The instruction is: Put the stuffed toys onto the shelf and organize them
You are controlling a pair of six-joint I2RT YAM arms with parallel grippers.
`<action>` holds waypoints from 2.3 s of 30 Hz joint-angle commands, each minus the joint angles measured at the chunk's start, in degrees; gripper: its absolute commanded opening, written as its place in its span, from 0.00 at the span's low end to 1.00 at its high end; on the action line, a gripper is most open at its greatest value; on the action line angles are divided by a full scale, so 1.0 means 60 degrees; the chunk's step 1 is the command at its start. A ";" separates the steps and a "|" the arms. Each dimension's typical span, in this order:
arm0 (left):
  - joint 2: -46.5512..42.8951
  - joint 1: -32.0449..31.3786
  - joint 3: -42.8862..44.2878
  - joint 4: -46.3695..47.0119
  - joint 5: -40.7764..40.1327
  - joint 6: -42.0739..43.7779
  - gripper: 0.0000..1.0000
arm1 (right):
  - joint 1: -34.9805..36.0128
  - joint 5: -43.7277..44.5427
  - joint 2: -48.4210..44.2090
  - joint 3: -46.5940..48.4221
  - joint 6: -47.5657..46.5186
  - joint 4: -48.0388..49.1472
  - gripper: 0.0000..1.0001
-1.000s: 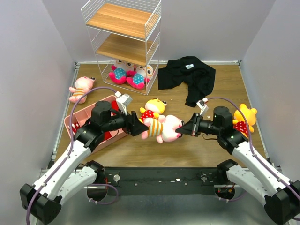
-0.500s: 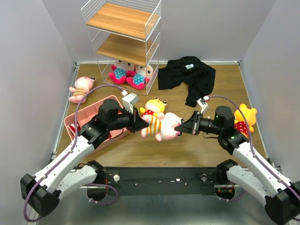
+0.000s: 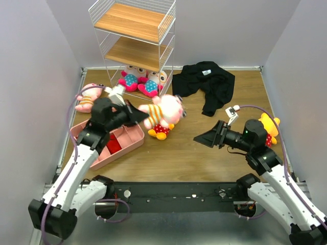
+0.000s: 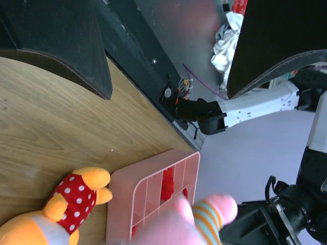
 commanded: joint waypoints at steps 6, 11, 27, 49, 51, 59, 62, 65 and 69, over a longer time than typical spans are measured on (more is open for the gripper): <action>-0.0579 0.3865 0.0046 0.1754 0.0818 -0.3141 0.00 | 0.0020 0.1062 -0.0797 0.0581 -0.0527 -0.1345 1.00; 0.0298 0.5081 -0.0321 0.4043 0.1142 -0.5062 0.00 | 0.0020 0.1150 -0.0899 0.0552 -0.0601 -0.1520 1.00; 0.3507 0.5259 0.2139 0.5143 -0.0412 -0.5561 0.00 | 0.0020 0.1443 -0.1251 0.0434 -0.0776 -0.1755 1.00; 0.7917 0.4688 0.6034 0.5451 -0.0953 -0.5884 0.00 | 0.0020 0.1970 -0.0944 0.0127 -0.0982 -0.1565 1.00; 0.8282 0.4658 0.6299 0.5364 -0.1012 -0.5840 0.00 | 0.0020 0.1956 -0.0885 0.0141 -0.1025 -0.1536 1.00; 0.8957 0.4644 0.6973 0.5159 -0.1291 -0.5796 0.00 | 0.0020 0.1999 -0.0855 0.0215 -0.1099 -0.1638 1.00; 0.9002 0.4629 0.7004 0.4836 -0.1843 -0.5519 0.00 | 0.0020 0.2087 -0.0929 0.0200 -0.1128 -0.1726 1.00; 0.9060 0.4629 0.7164 0.4778 -0.1746 -0.5444 0.22 | 0.0020 0.2146 -0.1031 0.0258 -0.1128 -0.1784 1.00; 0.9265 0.4614 0.7326 0.4836 -0.1511 -0.5473 0.43 | 0.0020 0.2219 -0.1075 0.0405 -0.1201 -0.1916 1.00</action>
